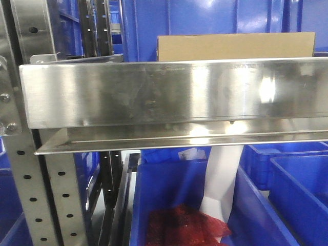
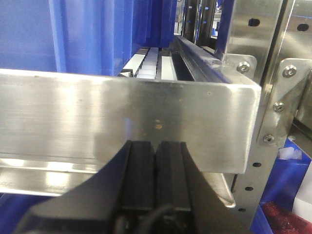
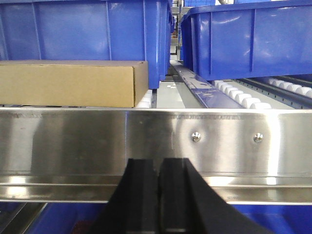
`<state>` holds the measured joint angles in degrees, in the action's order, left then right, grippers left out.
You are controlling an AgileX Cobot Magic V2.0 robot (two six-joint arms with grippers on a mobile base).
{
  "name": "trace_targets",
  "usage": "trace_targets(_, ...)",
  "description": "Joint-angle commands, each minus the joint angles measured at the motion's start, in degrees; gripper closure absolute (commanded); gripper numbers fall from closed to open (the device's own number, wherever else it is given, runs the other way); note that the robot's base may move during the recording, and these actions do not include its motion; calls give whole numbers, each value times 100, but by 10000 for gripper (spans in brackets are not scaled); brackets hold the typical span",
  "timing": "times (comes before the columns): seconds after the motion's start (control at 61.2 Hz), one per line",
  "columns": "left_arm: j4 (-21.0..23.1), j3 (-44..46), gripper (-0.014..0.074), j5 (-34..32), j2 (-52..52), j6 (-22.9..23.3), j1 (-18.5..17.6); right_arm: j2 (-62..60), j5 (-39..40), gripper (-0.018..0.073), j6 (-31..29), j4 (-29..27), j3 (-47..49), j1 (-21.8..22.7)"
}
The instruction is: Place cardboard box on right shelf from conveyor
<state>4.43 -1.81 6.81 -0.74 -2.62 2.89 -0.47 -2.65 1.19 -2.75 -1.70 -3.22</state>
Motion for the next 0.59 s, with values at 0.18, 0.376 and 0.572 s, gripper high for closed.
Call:
trace_targets(0.18,34,-52,713,-489,-79,-1,-7,-116,553,501,-35,-1,25,49)
trace_targets(0.376,34,-52,713,-489,-79,-1,-7,-116,553,501,-35,-1,25,49)
trace_targets(0.572,34,-52,713,-489,-79,-1,-7,-116,553,501,-35,-1,25,49)
